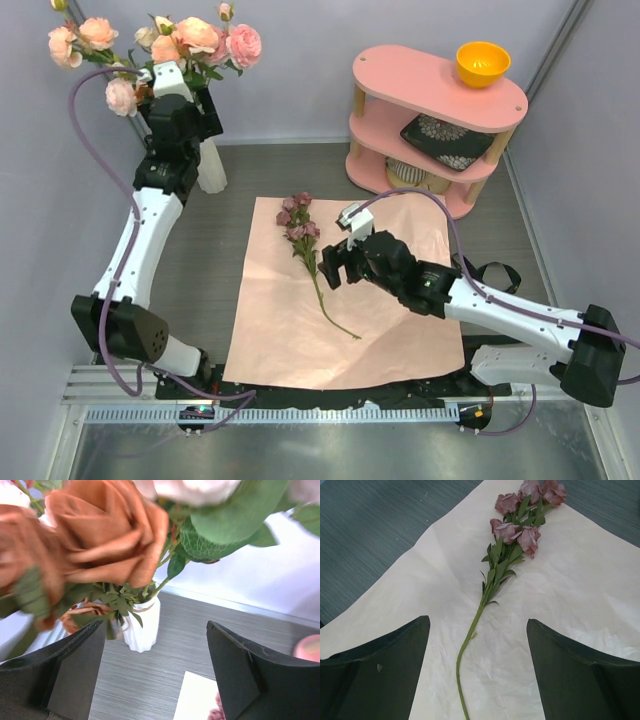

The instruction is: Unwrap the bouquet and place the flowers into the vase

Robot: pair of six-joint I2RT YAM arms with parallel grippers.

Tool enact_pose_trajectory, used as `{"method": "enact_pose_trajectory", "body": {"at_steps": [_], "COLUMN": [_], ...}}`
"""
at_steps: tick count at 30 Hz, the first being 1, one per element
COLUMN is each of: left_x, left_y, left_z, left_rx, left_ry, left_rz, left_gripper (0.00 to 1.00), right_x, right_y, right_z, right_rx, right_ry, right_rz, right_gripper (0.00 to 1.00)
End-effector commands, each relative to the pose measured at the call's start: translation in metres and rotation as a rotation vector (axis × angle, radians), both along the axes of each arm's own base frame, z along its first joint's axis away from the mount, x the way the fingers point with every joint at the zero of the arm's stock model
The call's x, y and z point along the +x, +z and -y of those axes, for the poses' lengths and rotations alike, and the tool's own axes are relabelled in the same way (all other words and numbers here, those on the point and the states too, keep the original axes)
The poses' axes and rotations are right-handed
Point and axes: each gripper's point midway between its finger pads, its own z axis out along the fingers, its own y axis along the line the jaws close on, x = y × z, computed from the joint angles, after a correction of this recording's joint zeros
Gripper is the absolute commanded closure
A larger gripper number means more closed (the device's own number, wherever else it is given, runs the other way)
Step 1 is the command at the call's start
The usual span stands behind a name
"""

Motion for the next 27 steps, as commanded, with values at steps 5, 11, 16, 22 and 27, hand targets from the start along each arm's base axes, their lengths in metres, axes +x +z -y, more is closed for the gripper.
{"method": "enact_pose_trajectory", "body": {"at_steps": [5, 11, 16, 22, 27], "left_x": [-0.056, -0.106, -0.157, -0.201, -0.216], "left_y": [0.049, 0.053, 0.063, 0.061, 0.045], "left_z": [0.034, 0.061, 0.068, 0.06, 0.075], "left_rx": [-0.179, -0.267, -0.276, -0.265, -0.28], "left_ry": [-0.203, -0.365, -0.456, -0.457, -0.551], "left_rz": [0.007, -0.079, -0.033, 0.01, -0.043], "left_gripper": [0.11, 0.11, 0.11, 0.11, 0.11], "right_x": [0.011, 0.029, 0.044, 0.047, 0.051], "right_y": [-0.017, -0.096, -0.124, -0.147, -0.159], "right_z": [-0.024, -0.037, -0.064, -0.08, -0.083], "right_rx": [-0.062, -0.36, -0.392, -0.389, -0.389], "right_ry": [-0.012, -0.107, -0.123, -0.121, -0.131], "right_rz": [-0.103, -0.422, -0.504, -0.551, -0.551], "right_gripper": [0.16, 0.21, 0.3, 0.37, 0.45]}}
